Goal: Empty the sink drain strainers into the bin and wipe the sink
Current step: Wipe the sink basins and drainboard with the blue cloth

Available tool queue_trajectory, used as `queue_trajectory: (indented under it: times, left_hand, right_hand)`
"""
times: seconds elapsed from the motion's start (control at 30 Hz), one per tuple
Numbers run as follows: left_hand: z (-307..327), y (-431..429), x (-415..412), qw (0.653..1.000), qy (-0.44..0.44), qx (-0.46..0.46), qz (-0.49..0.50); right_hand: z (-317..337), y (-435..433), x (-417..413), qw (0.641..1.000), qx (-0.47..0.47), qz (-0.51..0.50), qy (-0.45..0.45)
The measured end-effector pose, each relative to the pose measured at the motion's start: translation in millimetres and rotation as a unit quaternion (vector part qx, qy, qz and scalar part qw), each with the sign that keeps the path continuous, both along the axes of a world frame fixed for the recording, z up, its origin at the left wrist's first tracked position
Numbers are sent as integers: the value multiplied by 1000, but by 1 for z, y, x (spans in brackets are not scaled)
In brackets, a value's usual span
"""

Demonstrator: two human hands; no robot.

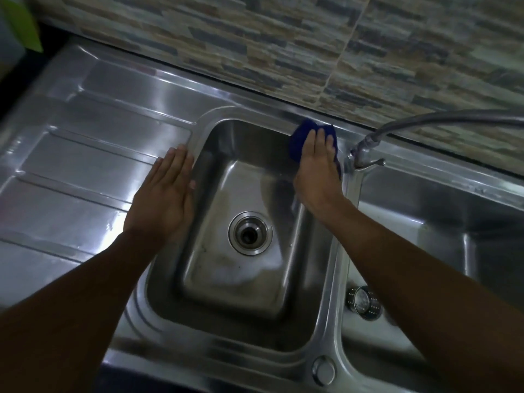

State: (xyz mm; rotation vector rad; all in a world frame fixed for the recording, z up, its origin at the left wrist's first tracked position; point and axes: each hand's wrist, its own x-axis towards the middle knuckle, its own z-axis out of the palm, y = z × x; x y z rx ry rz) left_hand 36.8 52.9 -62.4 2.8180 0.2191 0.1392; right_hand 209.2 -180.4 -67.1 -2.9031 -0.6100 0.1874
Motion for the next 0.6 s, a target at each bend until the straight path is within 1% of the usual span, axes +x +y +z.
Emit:
queue_trajectory:
  times: [0.07, 0.13, 0.17, 0.3, 0.37, 0.47, 0.6]
  left_hand:
    - [1, 2, -3, 1000, 2, -25, -5]
    - [0, 8, -8, 999, 12, -43, -11]
    - [-1, 13, -14, 999, 21, -39, -4]
    - [-5, 39, -53, 997, 31, 31, 71]
    - [-9, 44, -69, 991, 36, 36, 121]
    - [-17, 47, -73, 985, 28, 27, 165]
    - [-20, 51, -70, 986, 18, 19, 164]
  right_hand:
    - [1, 16, 3, 997, 74, 4, 14]
    - [2, 36, 4, 994, 108, 17, 25]
    - [3, 46, 4, 991, 121, 38, 32]
    - [10, 100, 11, 976, 135, 152, 78]
    - [17, 131, 10, 965, 160, 171, 118]
    - [22, 153, -12, 954, 215, 161, 131]
    - [14, 138, -70, 942, 232, 212, 122]
